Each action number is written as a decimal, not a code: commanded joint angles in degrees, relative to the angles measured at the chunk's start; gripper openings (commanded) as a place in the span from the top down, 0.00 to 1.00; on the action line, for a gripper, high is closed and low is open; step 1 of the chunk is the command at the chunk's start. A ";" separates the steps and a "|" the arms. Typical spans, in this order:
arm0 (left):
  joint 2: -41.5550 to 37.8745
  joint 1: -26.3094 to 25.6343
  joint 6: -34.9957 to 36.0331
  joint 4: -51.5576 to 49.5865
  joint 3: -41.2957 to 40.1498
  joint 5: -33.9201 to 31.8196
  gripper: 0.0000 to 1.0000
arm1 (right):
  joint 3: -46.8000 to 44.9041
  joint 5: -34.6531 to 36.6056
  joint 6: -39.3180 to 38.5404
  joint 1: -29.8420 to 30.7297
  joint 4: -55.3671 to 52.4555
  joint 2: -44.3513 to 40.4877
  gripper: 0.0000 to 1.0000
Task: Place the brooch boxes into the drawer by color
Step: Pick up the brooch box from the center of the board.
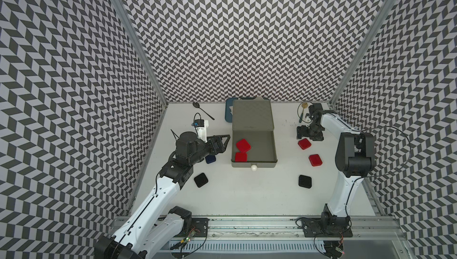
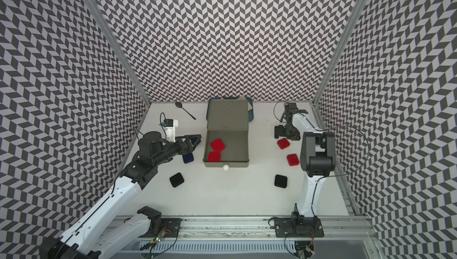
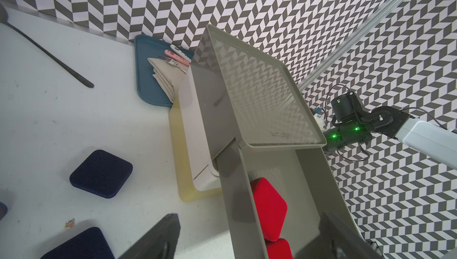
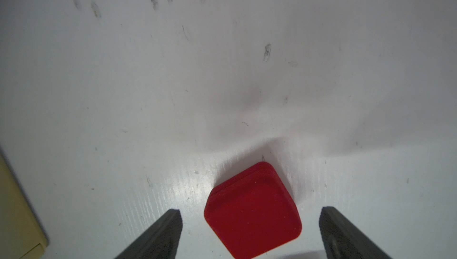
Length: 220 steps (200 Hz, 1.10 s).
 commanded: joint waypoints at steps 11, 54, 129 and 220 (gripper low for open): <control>0.17 0.48 0.78 0.62 1.62 -0.31 0.07 | -0.81 -0.63 -0.22 -0.05 1.31 1.14 0.11; -0.63 0.49 0.51 0.38 1.42 -0.53 0.07 | -2.67 -0.18 -0.06 0.26 1.43 1.01 0.13; -2.12 0.52 0.50 -0.45 1.14 -0.95 0.07 | -4.38 0.26 0.29 1.66 1.79 0.93 0.20; -4.06 0.52 0.63 -1.97 1.27 -1.83 0.06 | -4.38 1.18 0.22 3.61 1.60 1.08 0.51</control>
